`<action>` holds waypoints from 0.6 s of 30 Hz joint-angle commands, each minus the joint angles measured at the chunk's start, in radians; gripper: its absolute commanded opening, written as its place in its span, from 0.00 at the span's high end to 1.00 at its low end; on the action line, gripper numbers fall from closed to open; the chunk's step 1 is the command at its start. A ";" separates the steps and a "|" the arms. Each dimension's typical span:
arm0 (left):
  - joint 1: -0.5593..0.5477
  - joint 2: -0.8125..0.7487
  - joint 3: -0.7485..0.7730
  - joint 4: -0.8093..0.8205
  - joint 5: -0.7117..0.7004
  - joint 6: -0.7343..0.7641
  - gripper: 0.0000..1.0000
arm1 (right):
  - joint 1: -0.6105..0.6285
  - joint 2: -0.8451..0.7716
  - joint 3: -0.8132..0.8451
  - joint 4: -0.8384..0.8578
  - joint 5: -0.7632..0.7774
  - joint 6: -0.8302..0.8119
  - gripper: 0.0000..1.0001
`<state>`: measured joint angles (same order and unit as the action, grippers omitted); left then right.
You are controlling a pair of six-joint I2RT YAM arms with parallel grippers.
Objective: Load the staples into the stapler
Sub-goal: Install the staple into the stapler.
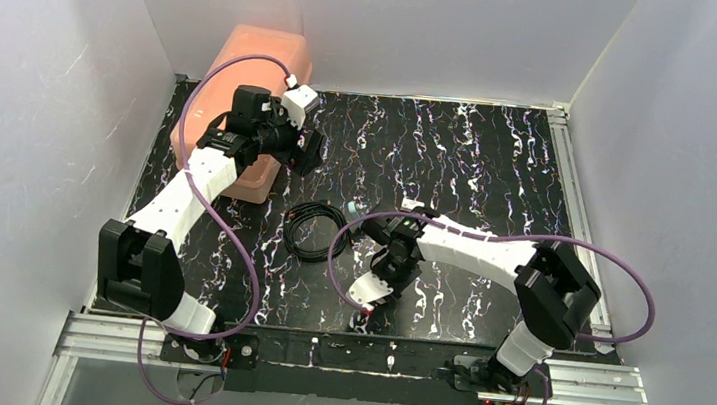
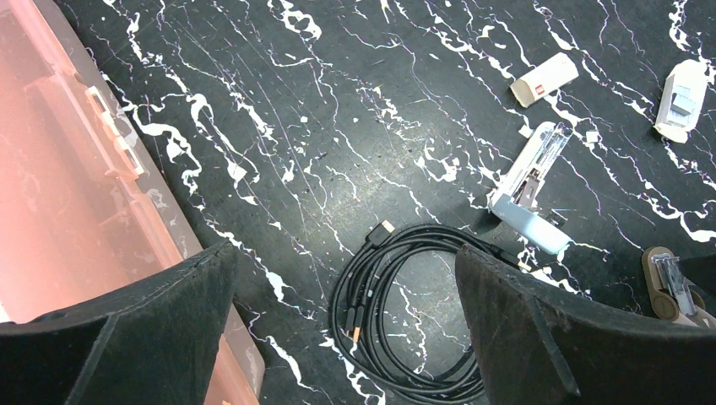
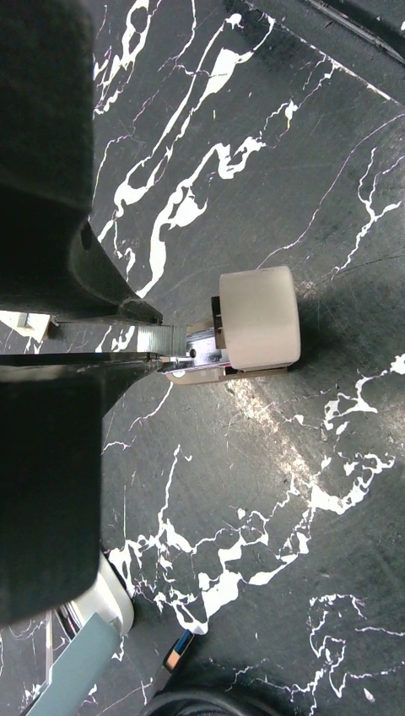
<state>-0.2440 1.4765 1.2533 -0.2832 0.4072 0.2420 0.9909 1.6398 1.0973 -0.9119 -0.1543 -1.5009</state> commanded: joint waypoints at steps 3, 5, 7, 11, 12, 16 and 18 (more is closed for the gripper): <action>0.008 -0.027 -0.008 0.012 0.022 0.001 0.02 | 0.006 0.021 0.038 -0.003 0.010 -0.029 0.89; 0.008 -0.028 -0.010 0.014 0.023 0.002 0.01 | 0.006 0.024 0.043 -0.004 0.012 -0.030 0.89; 0.009 -0.027 -0.011 0.013 0.025 0.001 0.01 | 0.006 0.027 0.048 -0.005 0.012 -0.032 0.89; 0.009 -0.027 -0.011 0.014 0.026 0.001 0.02 | 0.006 0.031 0.060 -0.011 0.012 -0.039 0.89; 0.009 -0.027 -0.012 0.015 0.027 0.002 0.01 | 0.006 0.032 0.063 -0.013 0.012 -0.040 0.90; 0.011 -0.028 -0.014 0.017 0.027 0.003 0.02 | 0.005 0.036 0.073 -0.021 0.015 -0.047 0.89; 0.011 -0.028 -0.014 0.017 0.028 0.003 0.01 | 0.006 0.035 0.079 -0.029 0.016 -0.051 0.90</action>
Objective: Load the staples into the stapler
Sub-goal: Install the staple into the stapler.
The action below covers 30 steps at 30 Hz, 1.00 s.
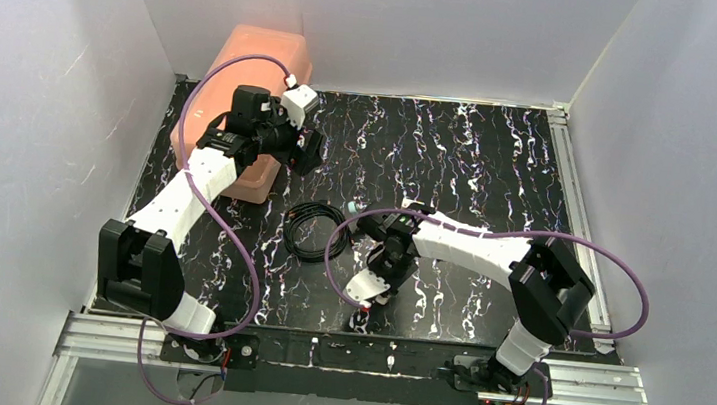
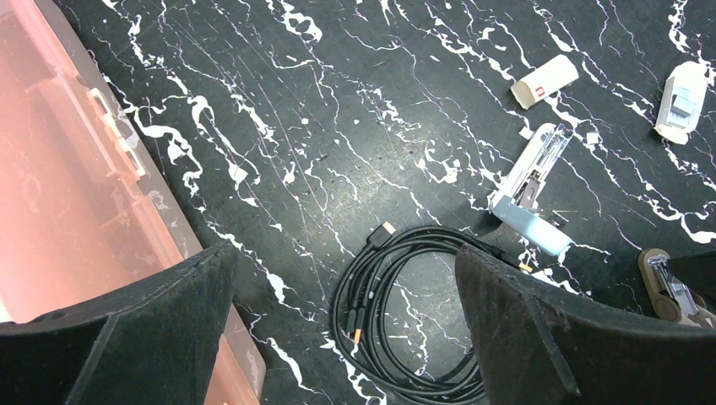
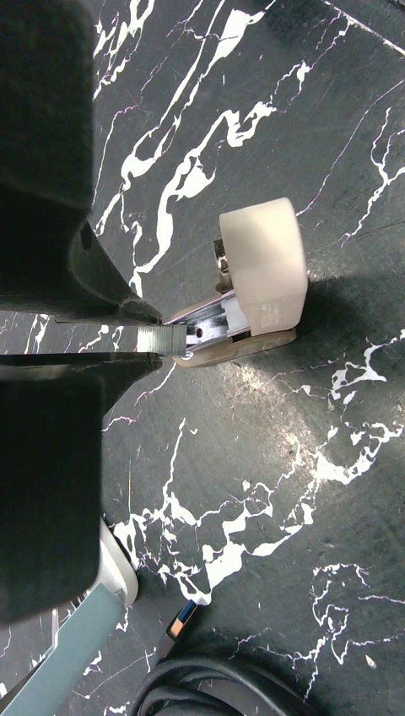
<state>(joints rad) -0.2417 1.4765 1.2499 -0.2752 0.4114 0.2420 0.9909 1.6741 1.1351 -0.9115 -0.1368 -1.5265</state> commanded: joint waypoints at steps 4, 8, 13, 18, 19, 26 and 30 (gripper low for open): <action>0.009 -0.027 -0.012 0.010 0.025 0.002 0.01 | 0.005 0.002 0.050 -0.033 0.000 -0.028 0.90; 0.010 -0.030 -0.012 0.010 0.025 0.003 0.02 | 0.006 0.004 0.042 -0.031 0.003 -0.034 0.90; 0.011 -0.031 -0.017 0.012 0.024 0.002 0.01 | 0.008 0.005 0.019 -0.015 0.017 -0.037 0.89; 0.012 -0.029 -0.014 0.012 0.027 0.000 0.02 | 0.009 0.004 0.002 -0.006 0.025 -0.037 0.89; 0.013 -0.029 -0.013 0.012 0.026 0.000 0.01 | 0.011 0.004 -0.004 0.000 0.030 -0.036 0.89; 0.013 -0.028 -0.017 0.016 0.029 -0.003 0.02 | 0.014 0.000 -0.033 0.010 0.032 -0.029 0.89; 0.013 -0.030 -0.017 0.017 0.029 -0.006 0.01 | 0.015 -0.004 -0.035 0.009 0.036 -0.024 0.90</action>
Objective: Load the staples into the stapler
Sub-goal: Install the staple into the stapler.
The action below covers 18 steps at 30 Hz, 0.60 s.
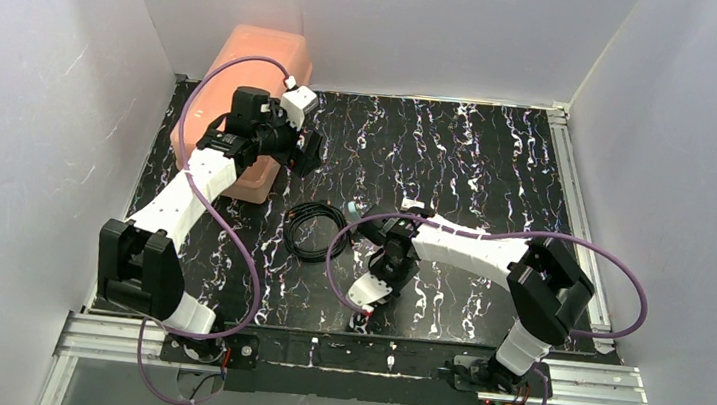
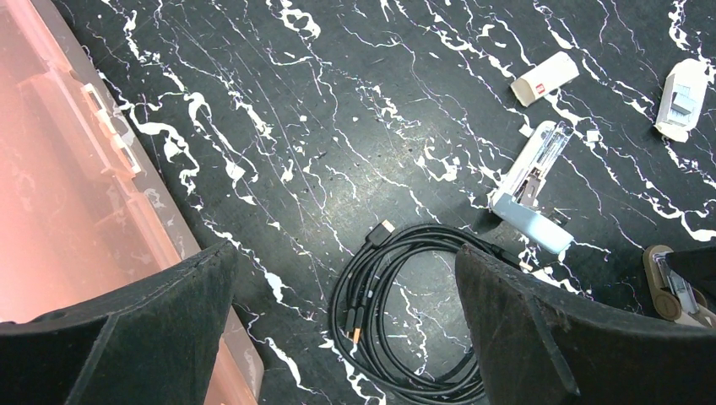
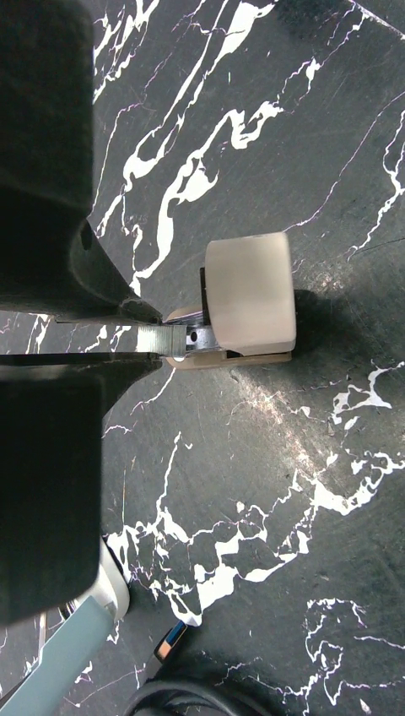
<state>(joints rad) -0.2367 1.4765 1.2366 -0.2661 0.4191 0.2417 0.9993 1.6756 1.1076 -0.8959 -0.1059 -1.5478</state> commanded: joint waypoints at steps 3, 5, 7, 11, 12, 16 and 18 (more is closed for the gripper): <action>0.008 -0.030 -0.005 0.008 0.021 -0.004 0.02 | 0.007 -0.008 -0.003 -0.013 0.002 0.004 0.89; 0.010 -0.030 -0.006 0.010 0.020 -0.004 0.01 | 0.007 -0.011 0.002 -0.019 -0.001 0.012 0.90; 0.010 -0.031 -0.008 0.011 0.021 -0.004 0.01 | 0.008 -0.016 0.006 -0.024 -0.002 0.024 0.90; 0.011 -0.032 -0.009 0.013 0.024 -0.007 0.01 | 0.007 -0.031 0.008 -0.034 -0.010 0.051 0.90; 0.010 -0.032 -0.010 0.014 0.026 -0.008 0.01 | 0.008 -0.034 0.008 -0.036 -0.012 0.061 0.90; 0.010 -0.034 -0.008 0.015 0.030 -0.012 0.02 | 0.009 -0.037 0.015 -0.046 -0.011 0.105 0.89; 0.010 -0.035 -0.008 0.016 0.031 -0.012 0.01 | 0.009 -0.040 0.014 -0.046 -0.009 0.121 0.90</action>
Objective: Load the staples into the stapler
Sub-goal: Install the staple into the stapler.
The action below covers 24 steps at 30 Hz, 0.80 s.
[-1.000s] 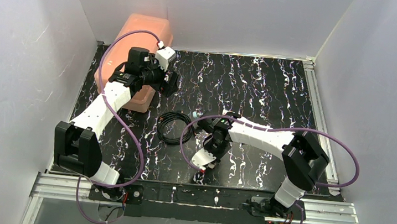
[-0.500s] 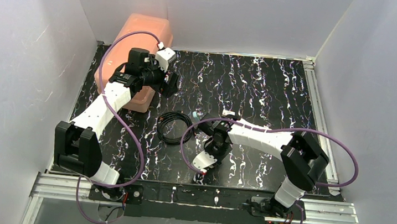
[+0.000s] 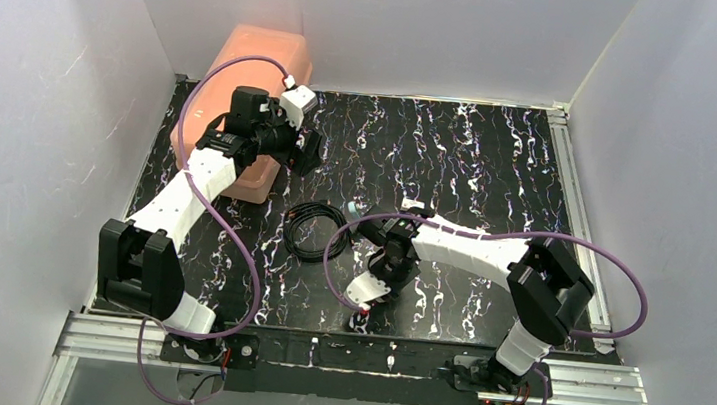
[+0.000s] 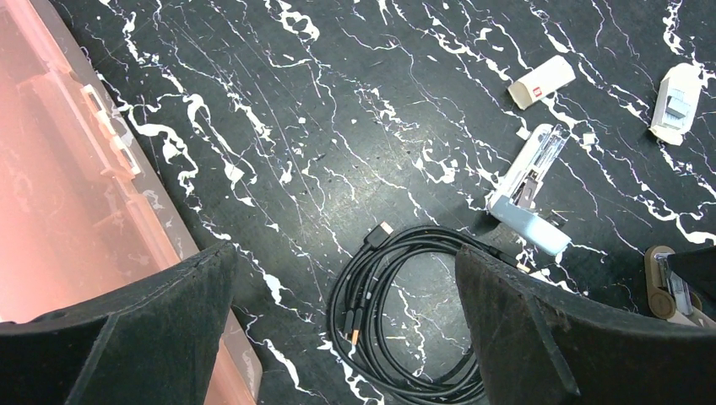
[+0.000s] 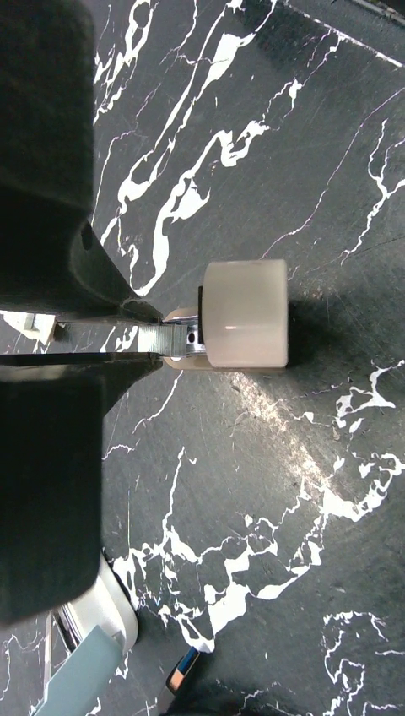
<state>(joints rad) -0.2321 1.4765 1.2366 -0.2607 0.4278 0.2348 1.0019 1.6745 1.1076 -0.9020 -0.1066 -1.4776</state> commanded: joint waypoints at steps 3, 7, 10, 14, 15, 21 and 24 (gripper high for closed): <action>0.005 -0.037 -0.009 0.011 0.023 -0.006 0.01 | 0.007 -0.045 0.014 -0.039 -0.008 0.079 0.89; 0.005 -0.039 -0.012 0.013 0.023 -0.007 0.01 | 0.009 -0.056 0.010 -0.031 -0.008 0.119 0.89; 0.006 -0.039 -0.014 0.016 0.027 -0.008 0.01 | 0.008 -0.068 0.009 -0.012 -0.004 0.148 0.89; 0.006 -0.041 -0.017 0.018 0.030 -0.010 0.01 | 0.008 -0.088 0.016 0.000 -0.004 0.171 0.89; 0.006 -0.042 -0.018 0.018 0.029 -0.010 0.01 | 0.009 -0.090 0.018 -0.003 -0.005 0.172 0.89; 0.007 -0.050 -0.022 0.018 0.028 -0.005 0.02 | 0.009 -0.091 0.008 -0.018 -0.010 0.168 0.89; 0.007 -0.049 -0.023 0.019 0.028 -0.005 0.01 | 0.008 -0.080 0.003 -0.020 -0.010 0.172 0.89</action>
<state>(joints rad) -0.2317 1.4761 1.2217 -0.2447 0.4339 0.2272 1.0039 1.6104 1.1076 -0.9081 -0.1066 -1.3170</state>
